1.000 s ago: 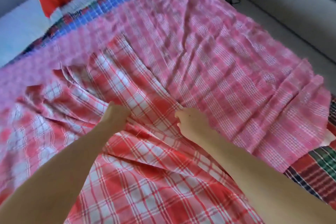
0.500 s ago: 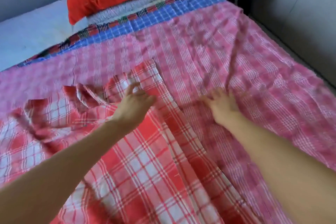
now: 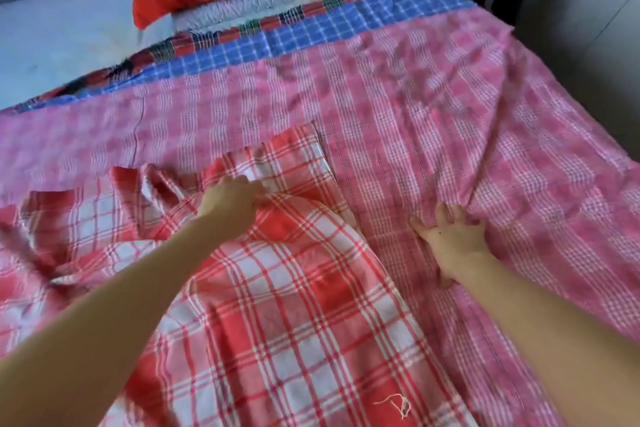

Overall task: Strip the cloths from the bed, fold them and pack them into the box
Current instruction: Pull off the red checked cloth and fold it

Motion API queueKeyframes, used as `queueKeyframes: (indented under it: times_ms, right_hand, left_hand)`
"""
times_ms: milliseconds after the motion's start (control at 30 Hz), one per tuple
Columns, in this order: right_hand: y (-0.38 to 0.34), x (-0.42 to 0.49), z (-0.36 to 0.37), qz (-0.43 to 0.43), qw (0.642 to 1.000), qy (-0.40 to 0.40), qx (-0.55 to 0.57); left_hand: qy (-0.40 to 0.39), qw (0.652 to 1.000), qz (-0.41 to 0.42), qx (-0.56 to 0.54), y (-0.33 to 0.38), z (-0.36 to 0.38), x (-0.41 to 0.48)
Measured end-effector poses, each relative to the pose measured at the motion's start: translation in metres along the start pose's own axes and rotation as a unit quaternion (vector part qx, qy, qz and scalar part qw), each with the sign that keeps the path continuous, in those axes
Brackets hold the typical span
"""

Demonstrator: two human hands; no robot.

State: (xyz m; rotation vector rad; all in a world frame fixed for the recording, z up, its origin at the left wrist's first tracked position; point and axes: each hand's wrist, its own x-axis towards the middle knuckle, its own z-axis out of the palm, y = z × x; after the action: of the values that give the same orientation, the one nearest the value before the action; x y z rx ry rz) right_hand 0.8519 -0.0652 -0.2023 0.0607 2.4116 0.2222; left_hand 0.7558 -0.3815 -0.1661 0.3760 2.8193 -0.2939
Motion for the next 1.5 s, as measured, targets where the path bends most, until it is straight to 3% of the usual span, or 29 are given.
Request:
queueKeyframes:
  times_ms: [100, 200, 267, 367, 400, 467, 533, 567, 633, 700, 800, 867, 967, 1033, 1100, 1200, 1267, 1400, 1500]
  right_hand:
    - [-0.002, 0.002, -0.001, 0.006, 1.0, -0.002, -0.013]
    - [-0.004, 0.002, -0.001, 0.011, 1.0, -0.004, -0.016]
    - [-0.005, 0.002, -0.001, 0.014, 1.0, -0.006, -0.018]
    - [-0.007, 0.0, -0.004, 0.015, 1.0, -0.013, -0.018]
    - [-0.008, -0.001, -0.005, 0.015, 1.0, -0.015, -0.019]
    - [-0.008, -0.002, -0.006, 0.016, 1.0, -0.019, -0.018]
    - [-0.008, -0.002, -0.008, 0.016, 1.0, -0.018, -0.01]
    - [-0.008, -0.002, -0.009, 0.017, 1.0, -0.016, -0.004]
    - [-0.008, -0.002, -0.01, 0.013, 1.0, -0.019, 0.002]
    - [-0.008, -0.004, -0.01, 0.012, 1.0, -0.027, 0.006]
    - [-0.007, -0.003, -0.013, 0.012, 0.999, -0.035, 0.0]
    - [-0.007, -0.002, -0.014, 0.011, 0.999, -0.041, -0.01]
    - [-0.008, -0.001, -0.011, 0.01, 0.999, -0.043, -0.014]
    - [-0.007, 0.001, -0.01, 0.01, 0.999, -0.039, -0.007]
    - [-0.006, 0.003, -0.01, 0.008, 0.999, -0.038, -0.002]
    - [-0.004, 0.004, -0.007, 0.005, 0.999, -0.036, -0.004]
    - [-0.004, 0.004, -0.006, 0.004, 1.0, -0.031, -0.006]
    - [-0.006, 0.005, -0.004, 0.003, 1.0, -0.022, -0.009]
    - [-0.006, 0.004, -0.003, 0.007, 1.0, -0.018, -0.012]
  left_hand:
    - [0.003, 0.992, -0.124, 0.026, -0.016, 0.0, 0.016]
    - [-0.084, 0.958, -0.271, -0.039, -0.021, -0.006, 0.019]
    - [-0.147, 0.938, -0.299, -0.098, -0.042, 0.002, 0.027]
    - [-0.287, 0.903, -0.249, -0.199, -0.053, 0.007, 0.031]
    - [-0.302, 0.902, -0.216, -0.22, -0.047, -0.001, 0.025]
    - [-0.247, 0.915, -0.191, -0.258, -0.039, -0.012, 0.022]
    - [-0.134, 0.907, -0.174, -0.359, -0.034, -0.021, 0.026]
    - [-0.064, 0.879, -0.147, -0.45, -0.034, -0.03, 0.029]
    - [-0.008, 0.825, -0.092, -0.558, -0.03, -0.057, 0.035]
    - [0.011, 0.808, -0.003, -0.589, -0.02, -0.093, 0.04]
    - [0.049, 0.823, 0.061, -0.562, -0.016, -0.128, 0.056]
    - [0.052, 0.875, 0.042, -0.48, -0.017, -0.127, 0.074]
    - [-0.005, 0.957, 0.041, -0.288, -0.006, -0.103, 0.103]
    - [-0.05, 0.979, 0.037, -0.193, 0.006, -0.079, 0.121]
    - [-0.073, 0.986, 0.029, -0.146, 0.021, -0.06, 0.131]
    - [-0.031, 0.995, 0.02, -0.096, 0.038, -0.046, 0.135]
    - [-0.006, 0.994, 0.005, -0.111, 0.041, -0.044, 0.136]
    - [-0.033, 0.99, -0.028, -0.132, 0.039, -0.046, 0.136]
    - [-0.015, 0.969, -0.062, -0.237, 0.037, -0.052, 0.132]
